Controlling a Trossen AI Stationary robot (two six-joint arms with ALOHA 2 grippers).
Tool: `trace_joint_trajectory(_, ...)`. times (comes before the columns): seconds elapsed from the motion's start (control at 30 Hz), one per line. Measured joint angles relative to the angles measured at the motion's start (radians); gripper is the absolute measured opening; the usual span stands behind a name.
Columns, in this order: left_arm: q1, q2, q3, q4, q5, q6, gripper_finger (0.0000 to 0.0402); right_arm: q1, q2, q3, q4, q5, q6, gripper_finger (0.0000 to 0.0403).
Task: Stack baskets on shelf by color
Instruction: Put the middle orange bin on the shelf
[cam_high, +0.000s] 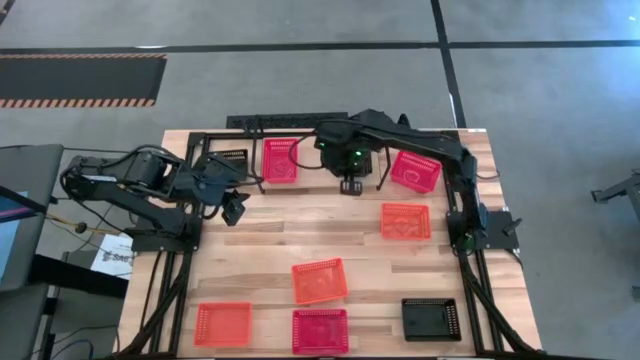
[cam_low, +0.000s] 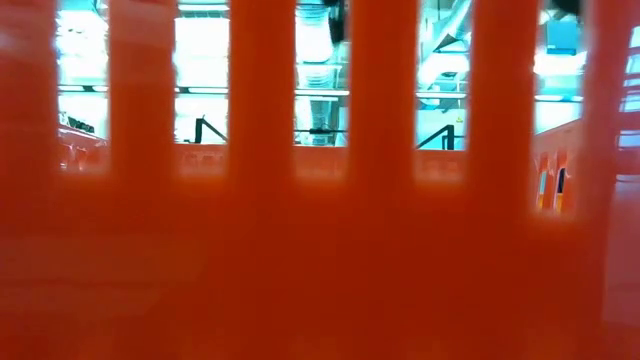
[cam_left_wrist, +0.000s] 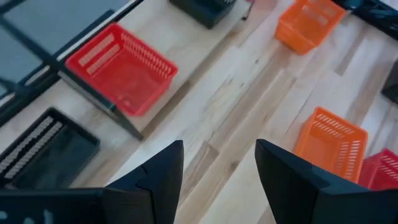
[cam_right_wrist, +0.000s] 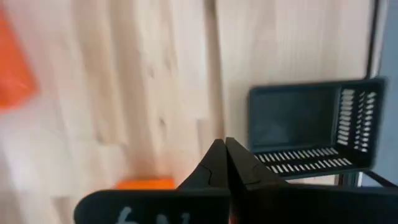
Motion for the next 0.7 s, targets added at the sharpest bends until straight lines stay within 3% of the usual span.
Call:
trace_joint_trajectory(0.13, 0.002, 0.048, 0.000, 0.021, 0.033, 0.064, 0.0183, 0.086, -0.092, 0.063, 0.004, 0.000, 0.127, 0.0000)
trace_joint_trajectory(0.3, 0.002, 0.170, 0.000, 0.105, 0.169, 0.239, 0.0149, 0.202, -0.215, 0.089, 0.050, 0.028, 0.303, 0.0000)
trace_joint_trajectory(0.53, 0.002, 0.421, 0.000, 0.279, 0.364, 0.536, 0.0022, 0.382, -0.337, 0.090, 0.116, 0.226, 0.488, 0.0000)
trace_joint_trajectory(0.7, 0.005, 0.610, 0.000, 0.331, 0.400, 0.566, 0.0004, 0.495, -0.372, 0.089, 0.124, 0.350, 0.600, 0.0000)
